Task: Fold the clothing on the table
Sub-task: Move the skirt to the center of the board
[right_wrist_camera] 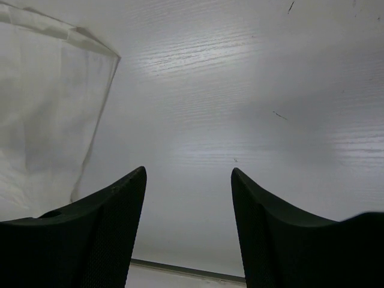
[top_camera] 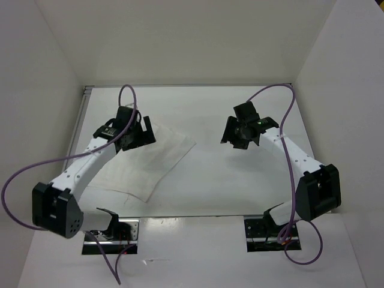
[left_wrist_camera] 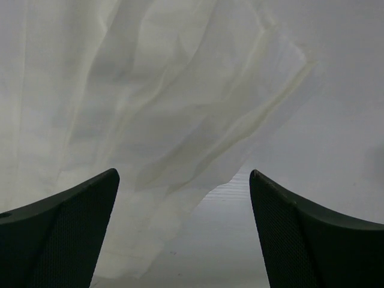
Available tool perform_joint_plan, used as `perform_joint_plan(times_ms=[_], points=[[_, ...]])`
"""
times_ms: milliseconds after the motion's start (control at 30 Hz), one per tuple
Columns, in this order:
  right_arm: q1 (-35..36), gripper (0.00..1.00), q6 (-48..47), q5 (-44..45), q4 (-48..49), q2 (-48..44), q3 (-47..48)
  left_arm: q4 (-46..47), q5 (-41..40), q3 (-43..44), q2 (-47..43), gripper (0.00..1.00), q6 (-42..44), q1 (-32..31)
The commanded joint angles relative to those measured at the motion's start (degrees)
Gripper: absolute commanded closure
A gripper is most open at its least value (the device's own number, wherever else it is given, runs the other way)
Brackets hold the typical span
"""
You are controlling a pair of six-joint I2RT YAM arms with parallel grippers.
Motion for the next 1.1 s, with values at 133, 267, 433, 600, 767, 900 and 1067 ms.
perform_joint_plan(times_ms=[133, 267, 433, 600, 767, 900, 1067], points=[[0.35, 0.37, 0.45, -1.77, 1.56, 0.40, 0.45, -5.79, 2.74, 5.03, 13.44, 0.10, 7.04, -0.21], [0.35, 0.37, 0.97, -1.77, 1.56, -0.13, -0.16, -2.90, 4.58, 5.04, 18.53, 0.15, 10.46, -0.21], [0.35, 0.37, 1.49, -1.15, 1.56, -1.27, -0.87, -1.22, 12.84, 5.65, 23.28, 0.17, 13.63, -1.70], [0.35, 0.37, 1.50, 0.08, 1.56, -1.80, -1.40, -0.69, 16.28, 5.65, 27.59, 0.31, 15.04, -4.25], [0.35, 0.37, 1.50, 0.61, 1.03, -2.32, -1.40, -0.07, 18.38, 10.81, 32.51, 1.00, 14.25, -4.86], [0.35, 0.37, 1.50, 0.61, 1.73, -2.32, -0.26, 1.24, 25.84, 23.17, 33.48, 1.00, 13.72, -6.62], [0.35, 0.37, 1.50, 1.14, 1.73, -2.32, 0.97, 1.85, 37.70, 39.12, 40.16, 1.00, 13.73, -7.77]])
